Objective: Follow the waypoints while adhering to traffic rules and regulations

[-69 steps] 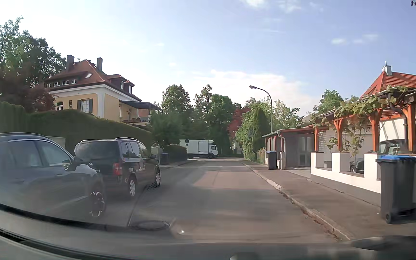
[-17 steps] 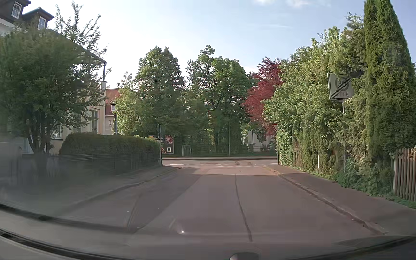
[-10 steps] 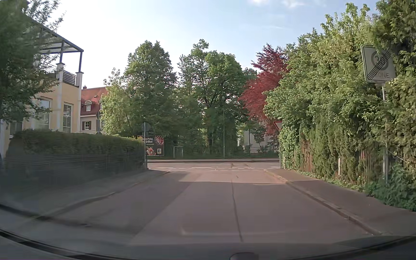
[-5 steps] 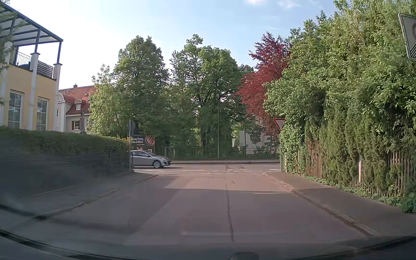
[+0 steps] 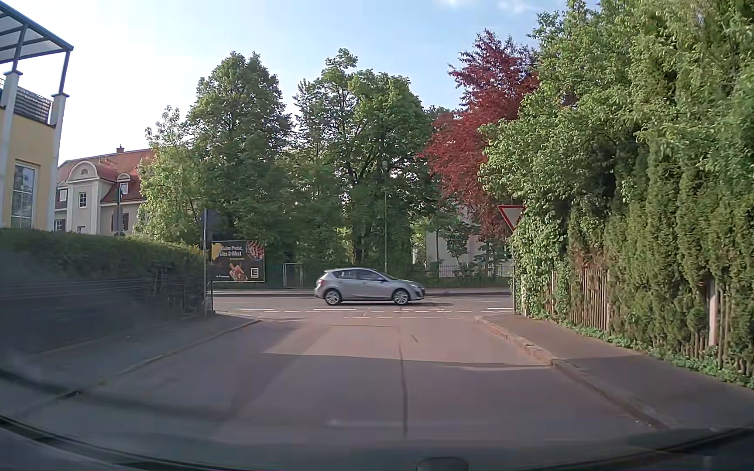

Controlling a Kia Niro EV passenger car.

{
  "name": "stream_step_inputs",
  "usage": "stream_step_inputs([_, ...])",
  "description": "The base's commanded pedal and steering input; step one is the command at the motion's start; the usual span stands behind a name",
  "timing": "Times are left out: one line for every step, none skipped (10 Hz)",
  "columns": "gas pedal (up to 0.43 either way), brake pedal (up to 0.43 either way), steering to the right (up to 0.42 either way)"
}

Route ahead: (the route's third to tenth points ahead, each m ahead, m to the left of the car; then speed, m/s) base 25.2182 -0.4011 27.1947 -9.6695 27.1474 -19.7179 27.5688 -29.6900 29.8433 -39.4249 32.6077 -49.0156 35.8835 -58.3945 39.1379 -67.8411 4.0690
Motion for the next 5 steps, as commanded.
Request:
stream_step_inputs([0.000, 0.000, 0.021])
stream_step_inputs([0.000, 0.000, 0.021])
stream_step_inputs([0.000, 0.000, 0.021])
stream_step_inputs([0.000, 0.012, 0.020])
stream_step_inputs([0.000, 0.043, 0.016])
